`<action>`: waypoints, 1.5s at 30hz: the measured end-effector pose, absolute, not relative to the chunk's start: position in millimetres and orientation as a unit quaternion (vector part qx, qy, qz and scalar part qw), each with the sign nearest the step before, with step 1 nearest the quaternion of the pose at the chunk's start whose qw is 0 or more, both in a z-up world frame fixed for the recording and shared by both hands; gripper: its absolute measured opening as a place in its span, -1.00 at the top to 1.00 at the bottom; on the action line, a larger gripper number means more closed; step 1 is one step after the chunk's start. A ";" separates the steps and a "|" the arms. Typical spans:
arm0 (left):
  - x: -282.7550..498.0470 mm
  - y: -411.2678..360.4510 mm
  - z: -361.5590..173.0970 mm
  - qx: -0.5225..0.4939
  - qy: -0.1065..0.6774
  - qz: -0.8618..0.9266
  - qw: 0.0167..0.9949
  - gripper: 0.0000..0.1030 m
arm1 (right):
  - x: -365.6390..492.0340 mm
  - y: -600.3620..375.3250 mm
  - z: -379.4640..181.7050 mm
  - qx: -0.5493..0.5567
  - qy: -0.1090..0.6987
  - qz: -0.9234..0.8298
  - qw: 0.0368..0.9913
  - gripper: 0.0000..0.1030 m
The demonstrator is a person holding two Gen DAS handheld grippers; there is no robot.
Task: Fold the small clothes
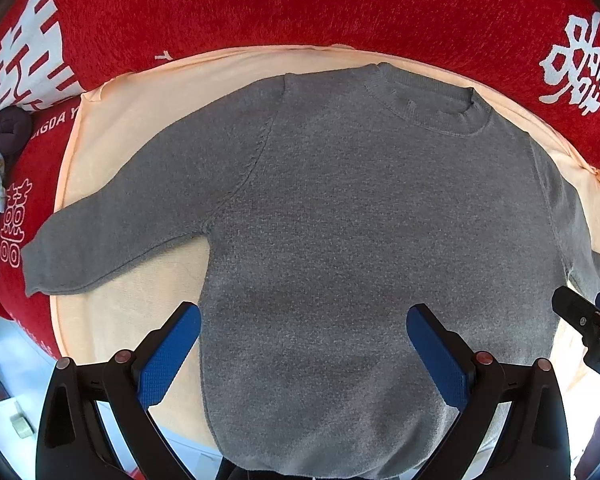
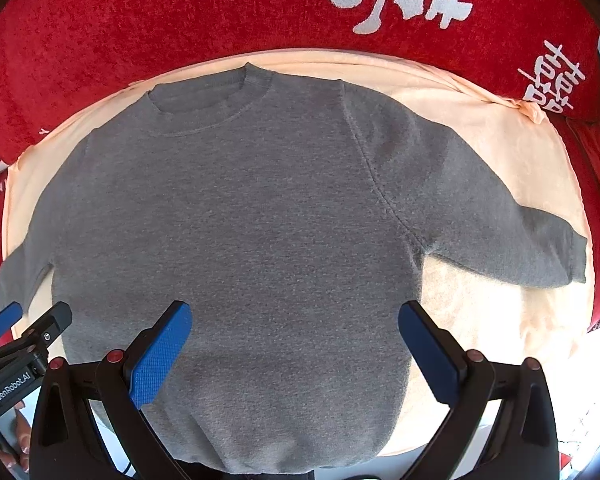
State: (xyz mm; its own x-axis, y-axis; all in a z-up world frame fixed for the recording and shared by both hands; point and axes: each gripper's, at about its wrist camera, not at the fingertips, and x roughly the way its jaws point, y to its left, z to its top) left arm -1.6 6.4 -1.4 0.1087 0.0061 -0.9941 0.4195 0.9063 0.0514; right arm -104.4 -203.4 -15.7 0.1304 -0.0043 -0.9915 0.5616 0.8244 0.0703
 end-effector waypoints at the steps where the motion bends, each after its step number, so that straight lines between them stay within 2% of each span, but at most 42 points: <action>1: -1.4 6.6 -1.4 0.163 0.652 -0.142 0.727 -1.00 | -104.5 -203.6 -15.8 0.221 0.629 -0.197 0.718 -1.00; 15: -1.8 7.1 1.1 0.182 0.637 -0.121 0.739 -1.00 | -103.8 -200.6 -14.6 0.220 0.629 -0.195 0.720 -1.00; 33: 7.3 26.9 -0.4 0.136 0.660 -0.131 0.727 -1.00 | -92.4 -185.2 -6.9 0.199 0.632 -0.186 0.725 -1.00; 39: 17.2 61.6 -6.2 0.091 0.669 -0.134 0.726 -1.00 | -76.9 -156.7 -6.4 0.186 0.634 -0.160 0.733 -1.00; 45: 32.2 135.3 -21.4 0.028 0.677 -0.113 0.727 -1.00 | -59.9 -106.1 -11.4 0.154 0.649 -0.107 0.737 -1.00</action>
State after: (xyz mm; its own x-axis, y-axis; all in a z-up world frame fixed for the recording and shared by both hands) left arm 32.2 135.3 -21.4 0.0575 -0.1252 -0.9905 0.2019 0.9731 -0.1113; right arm -59.9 -106.1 -11.4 0.1346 0.0416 -0.9900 0.3582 0.9295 0.0877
